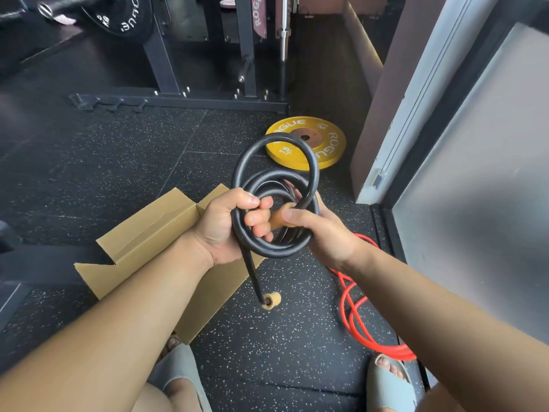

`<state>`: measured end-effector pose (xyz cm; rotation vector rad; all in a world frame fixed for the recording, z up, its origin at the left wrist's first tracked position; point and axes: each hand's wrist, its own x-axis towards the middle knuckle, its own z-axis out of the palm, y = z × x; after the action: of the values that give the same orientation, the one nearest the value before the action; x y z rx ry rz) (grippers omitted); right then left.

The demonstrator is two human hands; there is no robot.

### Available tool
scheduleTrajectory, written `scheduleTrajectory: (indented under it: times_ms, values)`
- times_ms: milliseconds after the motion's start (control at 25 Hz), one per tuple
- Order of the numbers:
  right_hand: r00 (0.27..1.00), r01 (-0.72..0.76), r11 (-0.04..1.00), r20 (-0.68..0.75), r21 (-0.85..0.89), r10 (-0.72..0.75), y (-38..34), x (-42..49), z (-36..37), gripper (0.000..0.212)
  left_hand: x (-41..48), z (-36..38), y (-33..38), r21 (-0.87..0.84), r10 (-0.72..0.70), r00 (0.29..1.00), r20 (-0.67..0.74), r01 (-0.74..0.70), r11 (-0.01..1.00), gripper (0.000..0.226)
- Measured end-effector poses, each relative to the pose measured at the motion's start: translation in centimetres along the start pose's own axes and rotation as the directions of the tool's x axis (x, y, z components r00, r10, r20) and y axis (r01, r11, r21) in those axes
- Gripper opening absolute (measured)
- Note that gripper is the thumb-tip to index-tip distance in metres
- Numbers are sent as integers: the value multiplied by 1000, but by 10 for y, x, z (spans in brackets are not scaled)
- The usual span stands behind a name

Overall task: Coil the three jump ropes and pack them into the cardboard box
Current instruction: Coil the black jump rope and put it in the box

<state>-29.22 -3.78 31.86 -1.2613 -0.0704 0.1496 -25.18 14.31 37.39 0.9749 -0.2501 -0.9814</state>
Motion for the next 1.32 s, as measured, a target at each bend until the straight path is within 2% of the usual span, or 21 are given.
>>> scheduleTrajectory:
  times_ms: [80, 200, 360, 440, 560, 600, 680, 760, 800, 920, 1040, 1160, 1240, 1320]
  values:
    - [998, -33, 999, 47, 35, 31, -3, -1, -1, 95, -1, -2, -1, -25, -15, 996, 90, 17, 1000, 35]
    - [999, -7, 999, 54, 31, 5, -8, -1, -4, 81, -1, 1, -3, -42, -41, 990, 134, 47, 998, 33]
    - [999, -28, 999, -44, 44, 30, -17, -2, -4, 76, 1, 4, 1, 33, -57, 998, -29, 58, 998, 27]
    - [993, -58, 998, -103, 2, 58, -20, -2, -6, 76, 5, 4, 4, 169, -39, 992, -123, 60, 984, 23]
    - [981, -94, 977, -182, -192, 59, -20, 3, -12, 81, 10, 4, 1, 415, 127, 951, -283, 3, 910, 11]
    - [977, -107, 958, -208, -266, 51, -20, 2, -13, 82, 11, 5, 0, 512, 192, 932, -307, -8, 859, 5]
    - [975, -119, 912, -222, -393, 32, -22, 1, -17, 81, 13, 4, -4, 663, 296, 907, -299, -25, 748, 16]
    - [984, -95, 893, -178, -440, 18, -26, -1, -21, 75, 14, 0, -8, 739, 365, 879, -305, -24, 674, 12]
    - [991, -70, 898, -135, -434, 12, -29, -2, -21, 67, 15, -3, -9, 770, 398, 862, -314, -14, 638, 5]
    - [996, -47, 914, -83, -403, 15, -34, -5, -15, 44, 18, -4, -12, 847, 489, 817, -307, 1, 531, 28]
    - [990, -33, 947, -140, -318, -12, -28, -7, -6, 37, 18, -4, -14, 876, 565, 784, -258, -56, 479, 37]
    - [965, -3, 990, -261, -140, -34, -15, -11, 4, 28, 15, 0, -11, 931, 632, 747, -207, -49, 362, 41]
    - [946, 31, 997, -321, -67, -51, -11, -11, 8, 24, 17, 2, -8, 922, 615, 737, -280, 28, 386, 33]
    - [937, 64, 996, -340, -64, -82, -14, -12, 9, 19, 21, -1, -12, 846, 519, 744, -420, 114, 521, 33]
